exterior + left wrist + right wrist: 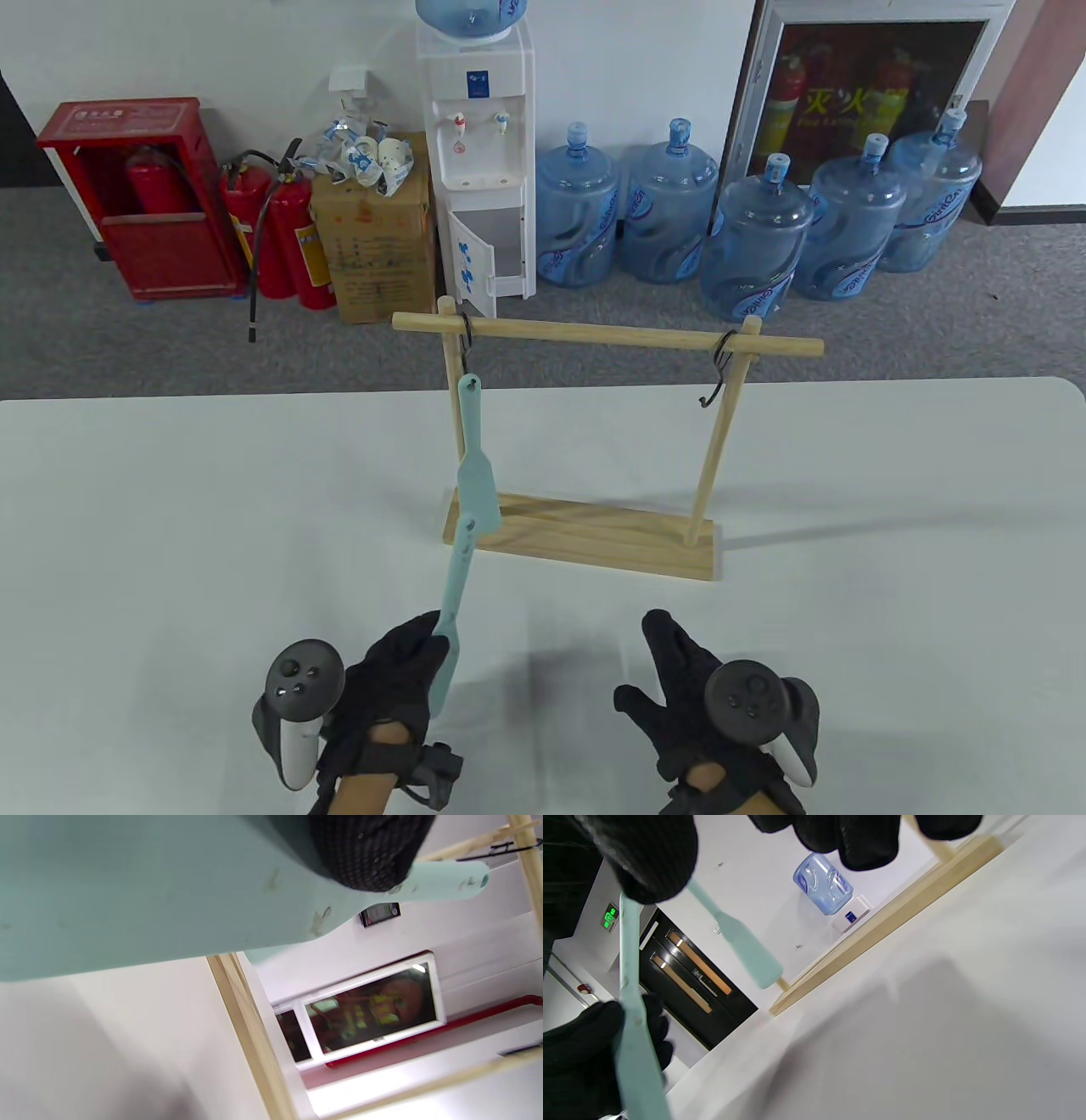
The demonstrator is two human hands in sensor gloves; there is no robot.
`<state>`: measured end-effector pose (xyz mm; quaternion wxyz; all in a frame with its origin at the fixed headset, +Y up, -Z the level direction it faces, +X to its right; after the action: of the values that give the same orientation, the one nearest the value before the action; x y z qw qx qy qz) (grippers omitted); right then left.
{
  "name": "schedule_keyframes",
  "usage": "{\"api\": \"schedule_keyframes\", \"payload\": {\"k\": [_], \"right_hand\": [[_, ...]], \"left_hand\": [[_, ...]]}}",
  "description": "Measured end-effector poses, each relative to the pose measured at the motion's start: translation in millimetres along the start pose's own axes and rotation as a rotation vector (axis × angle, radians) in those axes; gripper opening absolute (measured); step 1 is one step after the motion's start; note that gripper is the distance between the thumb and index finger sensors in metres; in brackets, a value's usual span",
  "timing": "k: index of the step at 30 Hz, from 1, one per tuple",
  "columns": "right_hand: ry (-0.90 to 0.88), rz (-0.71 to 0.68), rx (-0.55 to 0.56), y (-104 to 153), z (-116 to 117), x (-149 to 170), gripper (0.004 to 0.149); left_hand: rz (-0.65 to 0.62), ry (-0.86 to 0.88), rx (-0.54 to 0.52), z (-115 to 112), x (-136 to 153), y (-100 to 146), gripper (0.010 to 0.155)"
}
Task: Hook dessert spatula onto s-hook
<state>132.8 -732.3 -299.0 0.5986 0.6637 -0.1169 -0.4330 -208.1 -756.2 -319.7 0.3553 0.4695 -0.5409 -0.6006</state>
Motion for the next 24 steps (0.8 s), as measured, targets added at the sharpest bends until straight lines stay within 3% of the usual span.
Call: {"api": "schedule_keyframes", "payload": {"k": [5,10,17,24], "right_hand": [[-0.059,-0.035,-0.042,-6,17,-9,0.088],[-0.064,-0.055,-0.084,-10,29,-16,0.089],[-0.073,-0.092,-0.142,-12,45,-25,0.088],[-0.048,-0.117,-0.13,-14,51,-34,0.08]], "left_hand": [[-0.047,0.232,0.128,-46,-8,-6,0.05],[-0.081,0.374,0.212,-72,-17,-7,0.05],[-0.092,0.464,0.278,-90,-22,-4,0.05],[-0.105,0.567,0.321,-98,-28,-1,0.05]]}}
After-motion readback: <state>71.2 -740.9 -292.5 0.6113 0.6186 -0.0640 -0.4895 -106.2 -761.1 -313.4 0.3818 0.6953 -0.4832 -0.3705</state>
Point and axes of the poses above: the tracker on the back of each hand, its own x axis roughly to the little-finger side, its own y axis roughly from the fingertips to the wrist, z = x × y, the point moved 5 cm from there along -y, roughly from the wrist to the fingertips, and after that the axes turned 13 degrees about -z, right-handed, at the moved point
